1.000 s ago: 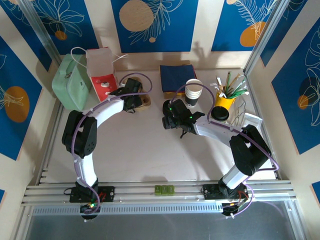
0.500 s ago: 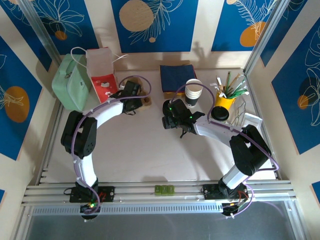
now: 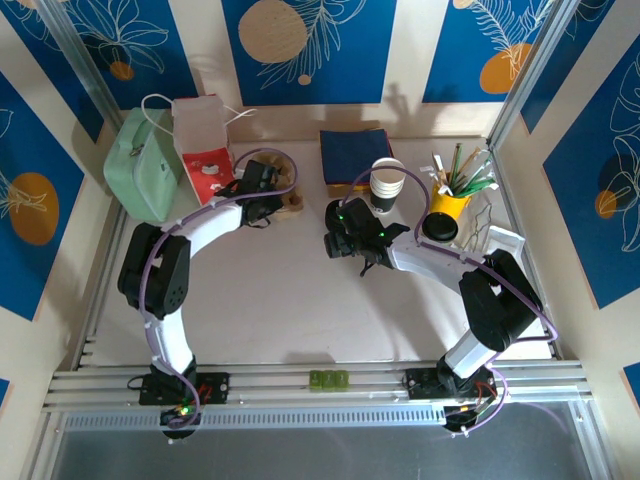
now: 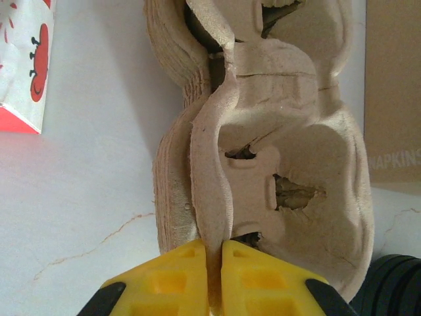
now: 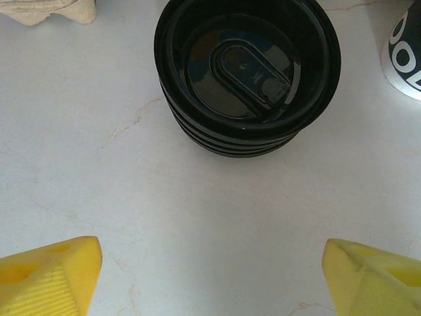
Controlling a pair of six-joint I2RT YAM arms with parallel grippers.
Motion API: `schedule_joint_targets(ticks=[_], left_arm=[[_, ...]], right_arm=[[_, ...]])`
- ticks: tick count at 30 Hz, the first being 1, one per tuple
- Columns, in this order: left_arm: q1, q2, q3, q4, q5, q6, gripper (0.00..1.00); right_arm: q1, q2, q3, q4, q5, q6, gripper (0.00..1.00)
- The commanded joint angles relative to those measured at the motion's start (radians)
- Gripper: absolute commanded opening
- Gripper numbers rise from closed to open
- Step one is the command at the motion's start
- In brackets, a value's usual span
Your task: Pack the takeout coffee
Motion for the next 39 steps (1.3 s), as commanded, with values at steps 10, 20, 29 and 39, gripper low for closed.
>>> schedule_joint_targets(ticks=[10, 20, 29, 39], left_arm=[[0.015, -0.133, -0.015, 0.002, 0.026, 0.025, 0.07], [0.017, -0.223, 0.021, -0.086, 0.090, 0.102, 0.05], [0.018, -0.414, -0.008, -0.276, 0.249, 0.274, 0.03], [0.020, -0.637, -0.038, -0.499, 0.435, 0.414, 0.01]], right_arm=[[0.008, 0.004, 0.025, -0.010, 0.014, -0.005, 0.88], [0.008, -0.005, 0.019, -0.004, 0.005, -0.002, 0.88], [0.005, -0.131, -0.010, -0.002, -0.133, -0.019, 0.87], [0.012, -0.353, 0.177, -0.326, -0.324, -0.104, 0.87]])
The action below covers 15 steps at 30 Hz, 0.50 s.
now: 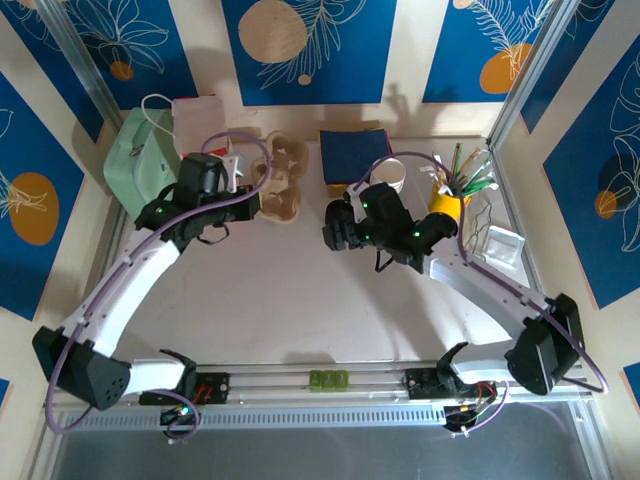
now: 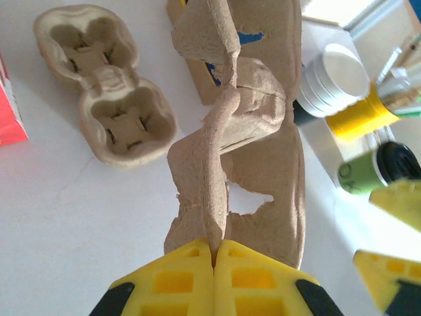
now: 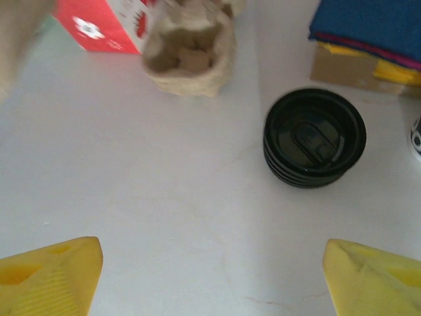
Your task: Pack the takeout coffee
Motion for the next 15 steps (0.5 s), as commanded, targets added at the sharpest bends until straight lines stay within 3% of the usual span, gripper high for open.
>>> schedule_joint_targets(ticks=[1, 7, 15], left_arm=[[0.010, -0.047, -0.021, -0.123, 0.138, 0.072, 0.01], [0.003, -0.082, -0.053, -0.222, 0.272, 0.077, 0.03], [0.001, -0.150, -0.136, -0.224, 0.404, 0.091, 0.05]], right_arm=[[0.016, -0.056, 0.109, -0.190, -0.116, -0.039, 0.87], [0.094, -0.026, 0.324, -0.389, -0.114, -0.023, 0.86], [0.198, 0.101, 0.482, -0.489, -0.056, -0.070, 0.82]])
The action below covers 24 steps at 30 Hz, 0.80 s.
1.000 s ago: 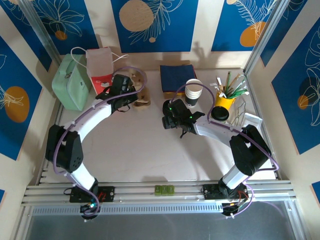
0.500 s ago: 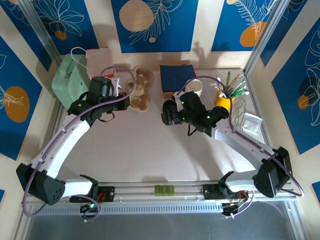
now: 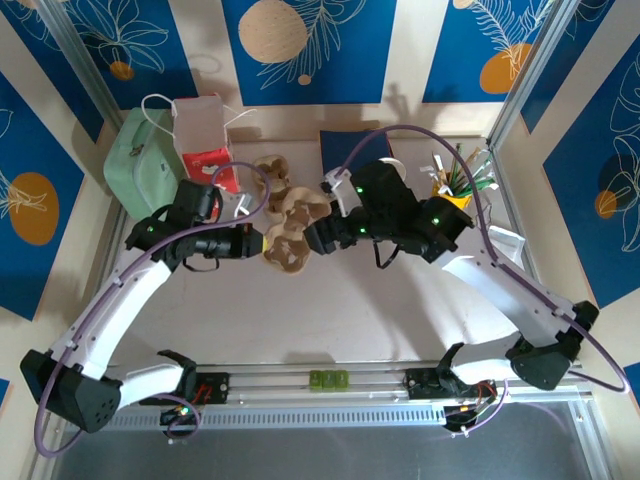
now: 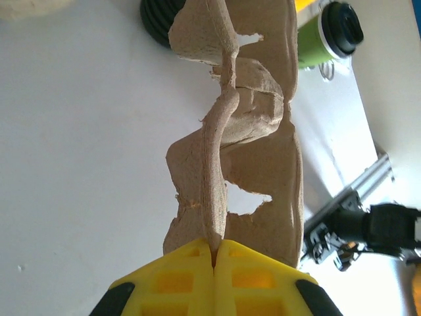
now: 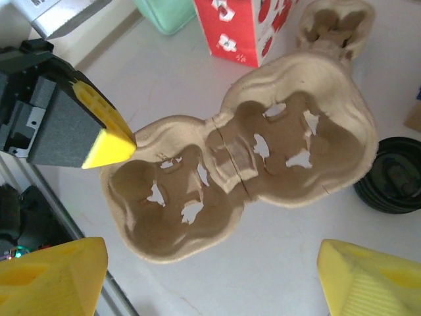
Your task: Pack the takeout coffee
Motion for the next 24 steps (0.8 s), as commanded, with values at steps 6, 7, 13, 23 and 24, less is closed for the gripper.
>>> schedule_joint_targets(ticks=[6, 7, 13, 23, 24], left_arm=[[-0.006, -0.041, -0.009, -0.070, 0.137, 0.071, 0.05], [-0.007, -0.042, -0.010, -0.075, 0.141, 0.076, 0.05], [-0.010, -0.062, -0.018, -0.073, 0.161, 0.088, 0.05], [-0.012, -0.077, -0.022, -0.074, 0.162, 0.092, 0.05], [-0.012, -0.077, -0.023, -0.073, 0.162, 0.092, 0.05]], right_arm=[[0.093, 0.138, 0.097, -0.121, 0.102, -0.096, 0.81], [0.101, 0.152, 0.106, -0.127, 0.110, -0.102, 0.81], [0.117, 0.225, 0.151, -0.163, 0.112, -0.112, 0.78], [0.131, 0.297, 0.193, -0.210, 0.143, -0.109, 0.74], [0.133, 0.299, 0.192, -0.211, 0.150, -0.110, 0.72]])
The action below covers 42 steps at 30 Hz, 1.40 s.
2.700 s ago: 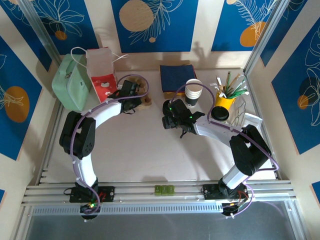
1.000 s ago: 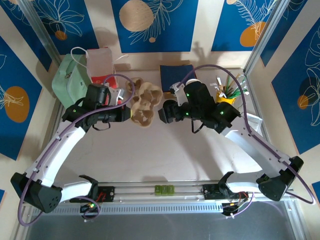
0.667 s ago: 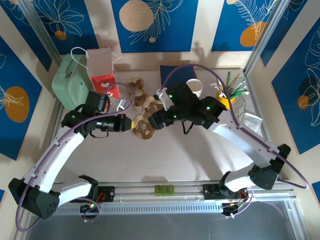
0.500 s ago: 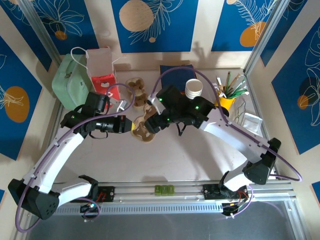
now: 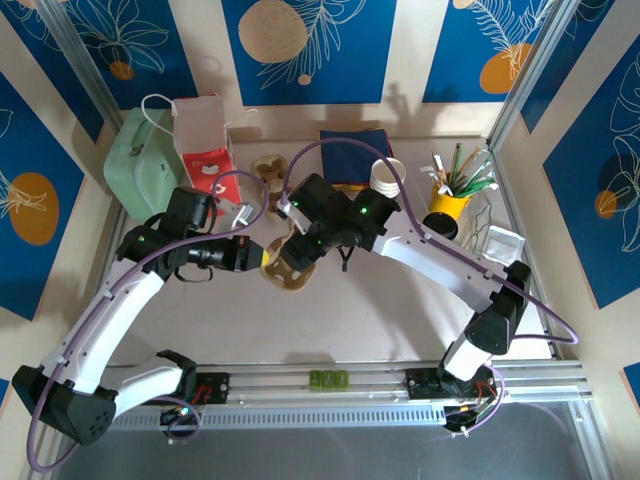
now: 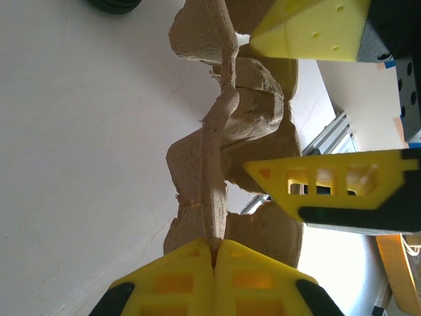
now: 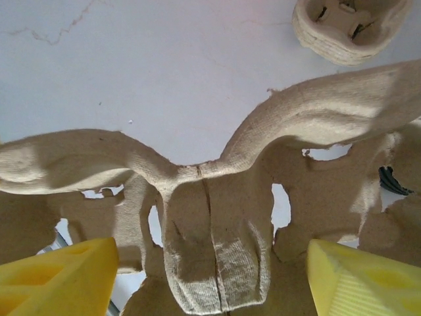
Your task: Pack the takeout coffee
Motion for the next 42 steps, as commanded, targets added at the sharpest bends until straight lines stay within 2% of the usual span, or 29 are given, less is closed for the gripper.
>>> schedule_joint_targets(ticks=[1, 9, 20, 30, 36, 42], left_arm=[[-0.007, -0.020, -0.010, -0.011, 0.026, 0.022, 0.05], [-0.007, -0.027, -0.012, -0.006, 0.020, 0.015, 0.05], [-0.007, -0.031, -0.016, 0.002, 0.014, 0.003, 0.06], [-0.007, -0.027, -0.011, 0.007, 0.013, -0.004, 0.06], [-0.007, -0.020, -0.010, 0.012, 0.014, -0.008, 0.06], [-0.007, -0.014, -0.013, 0.021, 0.016, -0.013, 0.06]], right_arm=[[0.012, 0.010, 0.030, -0.037, 0.026, -0.008, 0.71], [0.016, 0.007, -0.001, -0.008, 0.017, 0.001, 0.61], [0.012, 0.010, -0.017, 0.003, 0.009, 0.009, 0.54], [-0.001, 0.017, -0.020, -0.001, -0.001, 0.013, 0.55], [-0.008, 0.022, -0.026, -0.006, -0.002, 0.014, 0.59], [-0.013, 0.027, -0.028, -0.001, -0.006, 0.016, 0.57]])
